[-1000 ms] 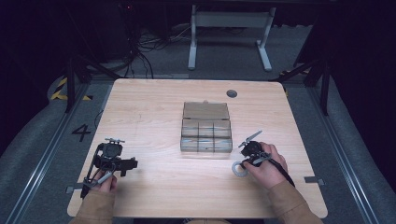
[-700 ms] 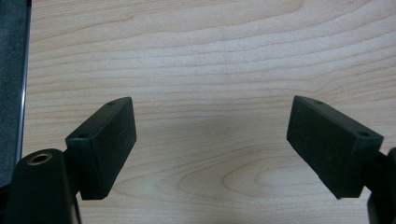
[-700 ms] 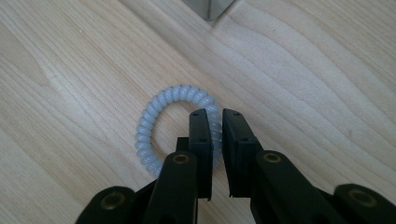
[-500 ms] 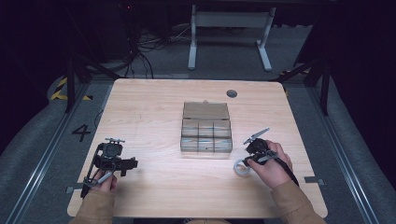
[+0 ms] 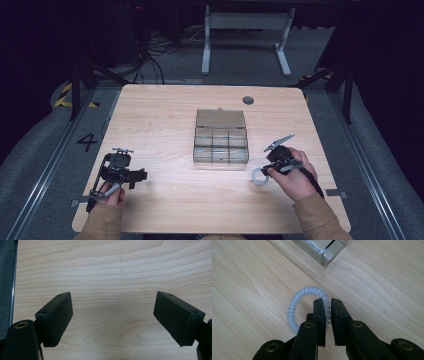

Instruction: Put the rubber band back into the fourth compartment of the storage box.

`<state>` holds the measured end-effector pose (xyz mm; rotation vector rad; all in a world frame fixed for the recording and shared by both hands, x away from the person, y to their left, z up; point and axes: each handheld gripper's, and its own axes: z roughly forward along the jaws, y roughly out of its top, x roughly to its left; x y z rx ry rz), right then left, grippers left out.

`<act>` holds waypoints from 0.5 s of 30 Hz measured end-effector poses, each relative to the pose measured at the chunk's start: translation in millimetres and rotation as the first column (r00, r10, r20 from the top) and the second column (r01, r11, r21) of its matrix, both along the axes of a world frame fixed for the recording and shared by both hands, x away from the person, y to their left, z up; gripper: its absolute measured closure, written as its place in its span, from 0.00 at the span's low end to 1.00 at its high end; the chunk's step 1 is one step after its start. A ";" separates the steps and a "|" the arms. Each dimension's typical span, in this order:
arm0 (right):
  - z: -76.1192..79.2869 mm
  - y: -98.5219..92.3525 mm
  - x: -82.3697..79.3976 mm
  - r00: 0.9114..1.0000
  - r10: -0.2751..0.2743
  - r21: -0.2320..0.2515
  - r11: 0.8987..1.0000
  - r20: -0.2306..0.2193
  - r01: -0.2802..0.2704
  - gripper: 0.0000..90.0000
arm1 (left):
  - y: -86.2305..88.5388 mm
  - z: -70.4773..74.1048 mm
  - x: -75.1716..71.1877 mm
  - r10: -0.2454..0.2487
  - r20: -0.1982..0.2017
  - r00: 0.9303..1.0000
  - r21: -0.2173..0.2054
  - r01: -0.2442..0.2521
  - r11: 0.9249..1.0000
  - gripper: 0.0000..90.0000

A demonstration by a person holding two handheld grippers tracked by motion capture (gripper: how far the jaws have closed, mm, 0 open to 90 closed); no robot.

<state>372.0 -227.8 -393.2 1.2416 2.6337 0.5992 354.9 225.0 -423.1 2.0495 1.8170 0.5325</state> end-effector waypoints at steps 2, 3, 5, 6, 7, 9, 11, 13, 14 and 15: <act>3.6 -1.2 0.0 1.000 -0.002 0.007 1.000 0.003 0.002 0.93 | -0.1 -0.1 0.2 0.000 -0.001 1.000 0.002 0.000 1.000 0.18; 5.3 -2.1 0.0 1.000 -0.004 0.008 1.000 0.004 0.004 0.93 | -0.2 0.0 0.0 -0.001 0.000 1.000 0.002 0.001 1.000 0.18; 8.8 -4.6 0.6 1.000 -0.006 0.009 1.000 0.005 0.006 0.93 | -0.2 0.2 -0.2 0.001 0.002 1.000 0.002 -0.001 1.000 0.18; 10.4 -5.8 1.0 1.000 -0.006 0.010 1.000 0.004 0.006 0.93 | 0.0 0.3 -0.3 0.001 0.001 1.000 0.001 -0.001 1.000 0.18; 13.4 -7.7 1.4 1.000 -0.006 0.012 1.000 0.010 0.006 0.93 | 0.1 0.4 -0.3 0.001 -0.001 1.000 0.001 -0.001 1.000 0.18; 17.3 -9.0 1.7 1.000 -0.009 0.014 1.000 0.014 0.009 0.93 | 0.1 0.4 -0.3 0.001 0.000 1.000 0.002 -0.001 1.000 0.18; 19.3 -9.2 1.6 1.000 -0.011 0.015 1.000 0.016 0.010 0.93 | -0.1 0.5 -0.4 0.000 0.000 1.000 0.001 0.000 1.000 0.18; 24.7 -9.1 2.3 1.000 -0.009 0.014 1.000 0.019 0.008 0.93 | -0.3 0.5 -0.8 -0.001 0.000 1.000 0.002 0.001 1.000 0.18; 26.2 -9.0 2.9 1.000 -0.005 0.013 1.000 0.017 0.005 0.93 | -0.3 0.5 -0.8 -0.001 0.000 1.000 0.002 0.001 1.000 0.18; 27.5 -8.7 3.5 1.000 -0.003 0.013 1.000 0.017 0.003 0.93 | -0.2 0.5 -0.8 -0.001 0.000 1.000 0.001 0.001 1.000 0.18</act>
